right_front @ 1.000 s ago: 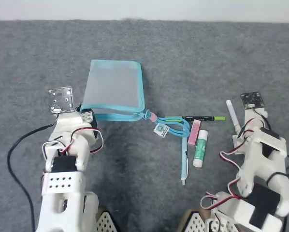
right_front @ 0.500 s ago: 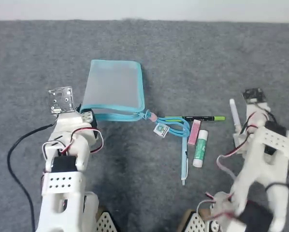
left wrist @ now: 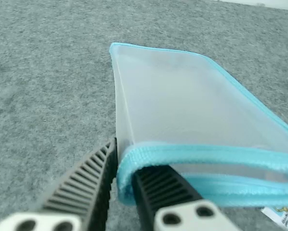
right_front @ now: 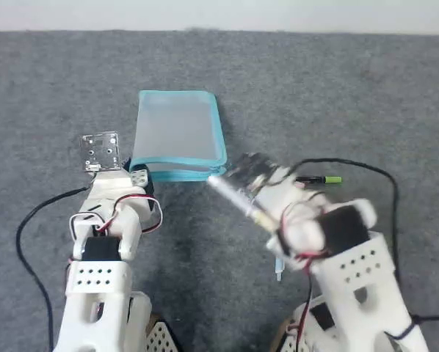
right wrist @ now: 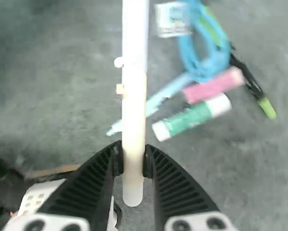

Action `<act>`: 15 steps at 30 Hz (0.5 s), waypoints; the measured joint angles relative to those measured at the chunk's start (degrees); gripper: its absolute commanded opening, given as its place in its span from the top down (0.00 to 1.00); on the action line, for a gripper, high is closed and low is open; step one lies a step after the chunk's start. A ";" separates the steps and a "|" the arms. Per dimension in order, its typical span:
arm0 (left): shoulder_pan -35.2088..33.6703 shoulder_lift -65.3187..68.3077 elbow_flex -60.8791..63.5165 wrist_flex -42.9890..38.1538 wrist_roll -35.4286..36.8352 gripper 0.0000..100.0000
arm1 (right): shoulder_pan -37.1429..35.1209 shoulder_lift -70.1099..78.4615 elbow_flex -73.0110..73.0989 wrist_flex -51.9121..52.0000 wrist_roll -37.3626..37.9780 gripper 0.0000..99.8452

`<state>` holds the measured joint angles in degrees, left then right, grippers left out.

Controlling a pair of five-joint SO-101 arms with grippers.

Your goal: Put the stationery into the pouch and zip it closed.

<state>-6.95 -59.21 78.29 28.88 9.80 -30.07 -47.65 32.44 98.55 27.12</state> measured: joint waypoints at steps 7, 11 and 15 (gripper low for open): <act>2.20 0.00 0.00 0.00 0.00 0.99 | -2.99 2.81 -2.90 0.26 -2.90 0.99; 5.10 0.00 0.00 0.00 0.00 0.99 | -2.81 10.73 -9.67 -0.26 -7.21 0.99; 5.63 0.00 0.00 0.00 -0.09 0.99 | -1.14 20.75 -17.93 -0.44 -8.70 0.99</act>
<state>-1.32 -59.21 78.29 28.88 9.71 -31.21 -26.90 14.51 98.11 18.42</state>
